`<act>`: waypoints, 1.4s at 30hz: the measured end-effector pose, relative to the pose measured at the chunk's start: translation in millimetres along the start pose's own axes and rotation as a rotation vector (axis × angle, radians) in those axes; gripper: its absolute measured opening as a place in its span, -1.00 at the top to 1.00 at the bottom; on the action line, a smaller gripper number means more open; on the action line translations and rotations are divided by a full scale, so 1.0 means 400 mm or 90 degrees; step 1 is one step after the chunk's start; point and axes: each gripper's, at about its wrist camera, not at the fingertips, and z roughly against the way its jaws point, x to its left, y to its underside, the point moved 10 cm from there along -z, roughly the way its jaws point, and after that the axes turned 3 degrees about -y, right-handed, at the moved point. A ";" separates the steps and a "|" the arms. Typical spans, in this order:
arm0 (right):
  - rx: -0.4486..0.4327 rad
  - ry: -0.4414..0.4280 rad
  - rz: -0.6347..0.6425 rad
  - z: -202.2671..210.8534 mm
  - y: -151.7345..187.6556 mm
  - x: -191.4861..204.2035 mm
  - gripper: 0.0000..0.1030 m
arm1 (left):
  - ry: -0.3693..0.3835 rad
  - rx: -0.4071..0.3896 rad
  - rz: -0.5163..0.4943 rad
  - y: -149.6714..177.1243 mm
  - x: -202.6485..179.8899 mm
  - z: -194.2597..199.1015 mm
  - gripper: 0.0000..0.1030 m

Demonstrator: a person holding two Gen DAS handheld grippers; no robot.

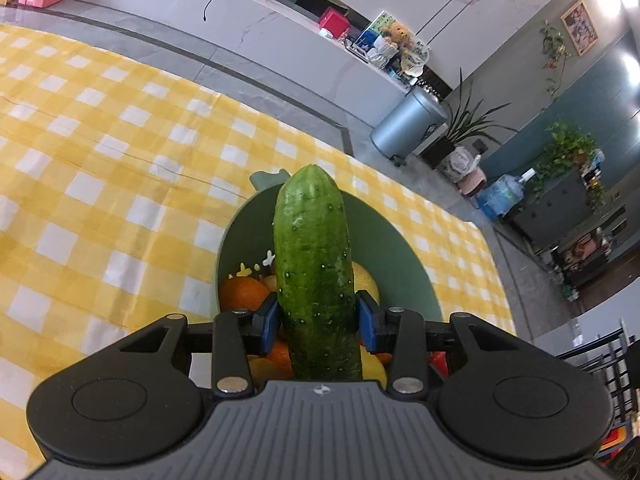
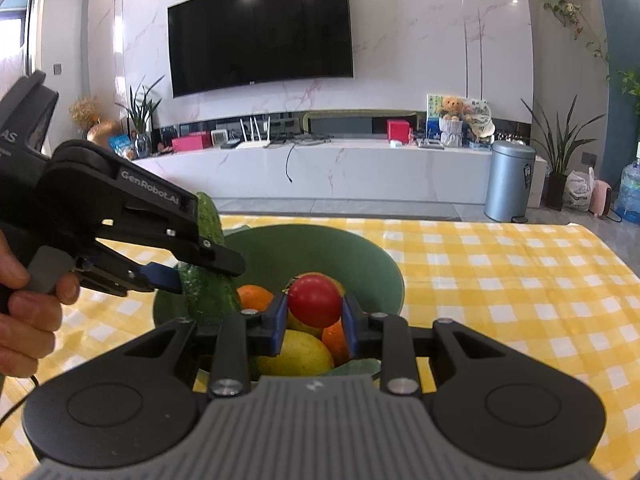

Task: Organize fruits
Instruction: 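Carry the cucumber and tomato over the green colander with both tools, then lower cucumber and tomato into the colander and open both tools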

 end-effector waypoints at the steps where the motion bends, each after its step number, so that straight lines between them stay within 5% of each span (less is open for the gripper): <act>1: 0.006 0.003 0.002 -0.007 0.002 -0.003 0.51 | -0.003 0.001 -0.002 0.000 0.000 0.000 0.12; 14: 0.046 0.007 0.015 -0.085 0.015 -0.014 0.51 | -0.099 -0.021 -0.111 0.002 -0.014 0.006 -0.08; 24: 0.054 -0.018 0.000 -0.117 0.017 -0.014 0.51 | -0.117 -0.032 -0.178 0.001 -0.033 0.018 -0.18; 29: 0.053 -0.045 0.000 -0.129 0.002 0.002 0.51 | -0.159 -0.114 -0.260 -0.030 -0.058 0.065 -0.41; 33: 0.059 -0.057 0.024 -0.140 0.000 0.032 0.51 | -0.120 -0.111 -0.236 -0.027 -0.058 0.098 -0.42; 42: 0.085 -0.043 0.035 -0.160 0.013 0.041 0.49 | -0.128 -0.106 -0.237 0.009 -0.031 0.160 -0.42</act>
